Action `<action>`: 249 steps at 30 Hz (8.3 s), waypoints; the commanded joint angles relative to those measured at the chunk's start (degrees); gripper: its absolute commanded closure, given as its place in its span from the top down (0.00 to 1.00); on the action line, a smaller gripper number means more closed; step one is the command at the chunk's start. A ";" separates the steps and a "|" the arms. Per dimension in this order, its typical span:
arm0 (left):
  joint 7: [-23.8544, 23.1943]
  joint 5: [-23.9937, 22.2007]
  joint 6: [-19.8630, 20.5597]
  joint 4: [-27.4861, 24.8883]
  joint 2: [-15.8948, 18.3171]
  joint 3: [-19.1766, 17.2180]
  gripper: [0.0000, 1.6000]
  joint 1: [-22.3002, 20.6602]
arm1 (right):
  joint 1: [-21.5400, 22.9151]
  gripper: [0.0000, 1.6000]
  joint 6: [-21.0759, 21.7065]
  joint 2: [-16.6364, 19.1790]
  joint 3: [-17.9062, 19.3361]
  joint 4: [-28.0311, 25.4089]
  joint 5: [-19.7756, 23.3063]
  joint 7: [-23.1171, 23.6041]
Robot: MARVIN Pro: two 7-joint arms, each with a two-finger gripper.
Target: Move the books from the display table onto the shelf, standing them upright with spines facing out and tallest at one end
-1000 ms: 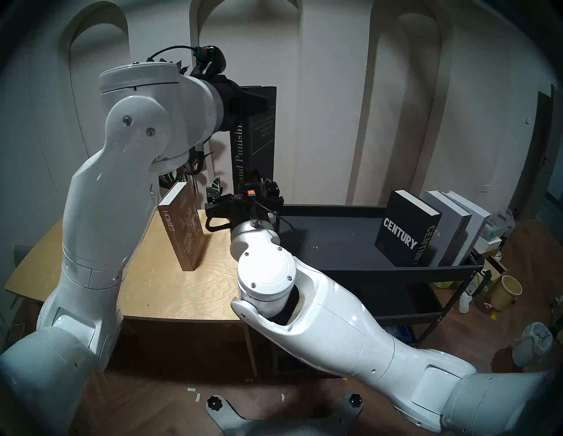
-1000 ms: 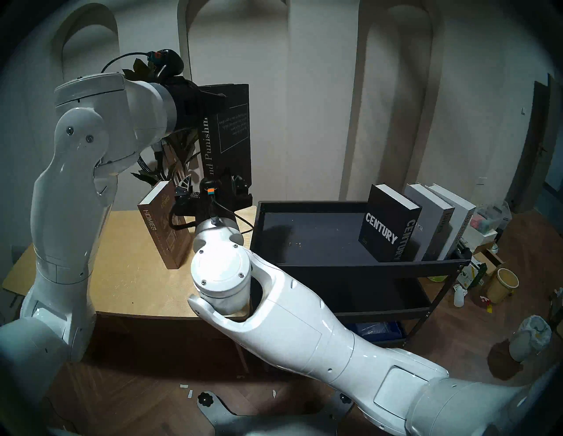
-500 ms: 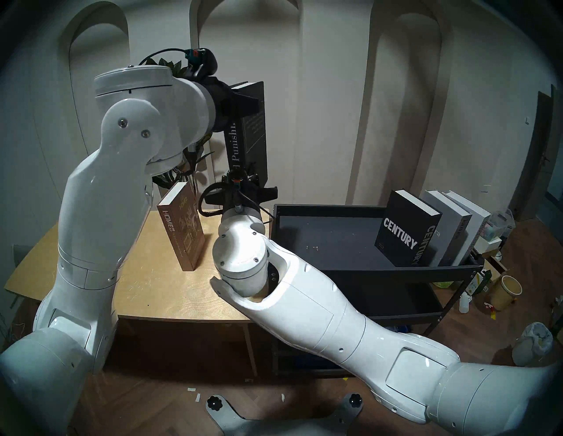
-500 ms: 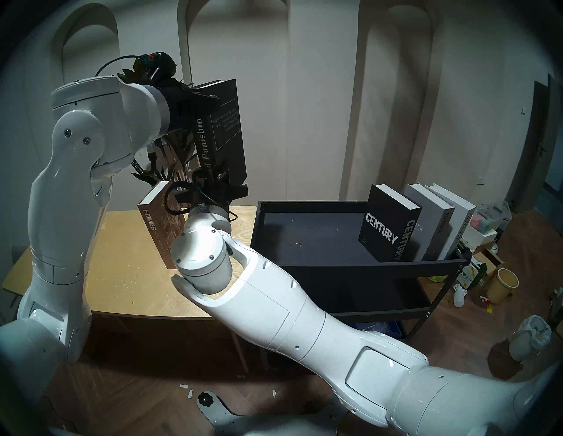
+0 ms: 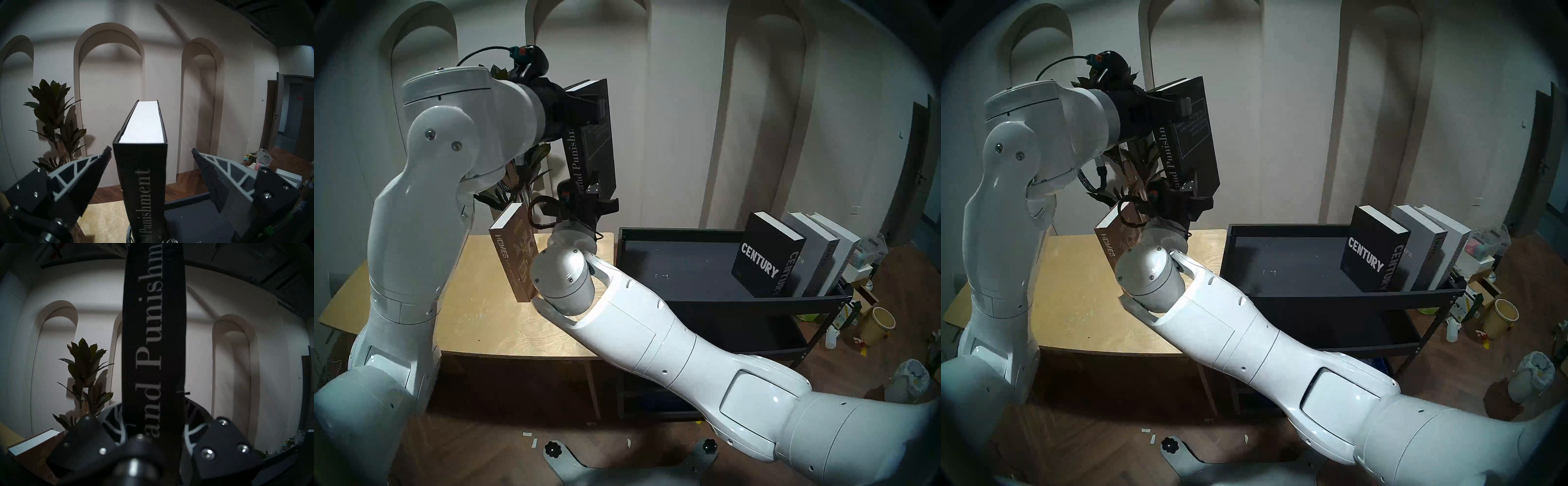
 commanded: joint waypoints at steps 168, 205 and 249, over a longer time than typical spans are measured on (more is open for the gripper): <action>-16.10 35.41 -40.14 18.56 20.78 -26.94 1.00 39.00 | -31.06 0.00 -20.80 55.59 32.51 -22.42 29.45 50.15; -18.29 35.73 -41.38 20.73 20.78 -26.55 1.00 37.62 | -42.08 0.00 -24.43 58.89 32.94 -23.80 29.47 48.34; -18.76 35.52 -41.31 19.53 20.41 -26.37 1.00 36.84 | -39.65 1.00 -24.60 58.93 34.85 -26.13 29.35 45.42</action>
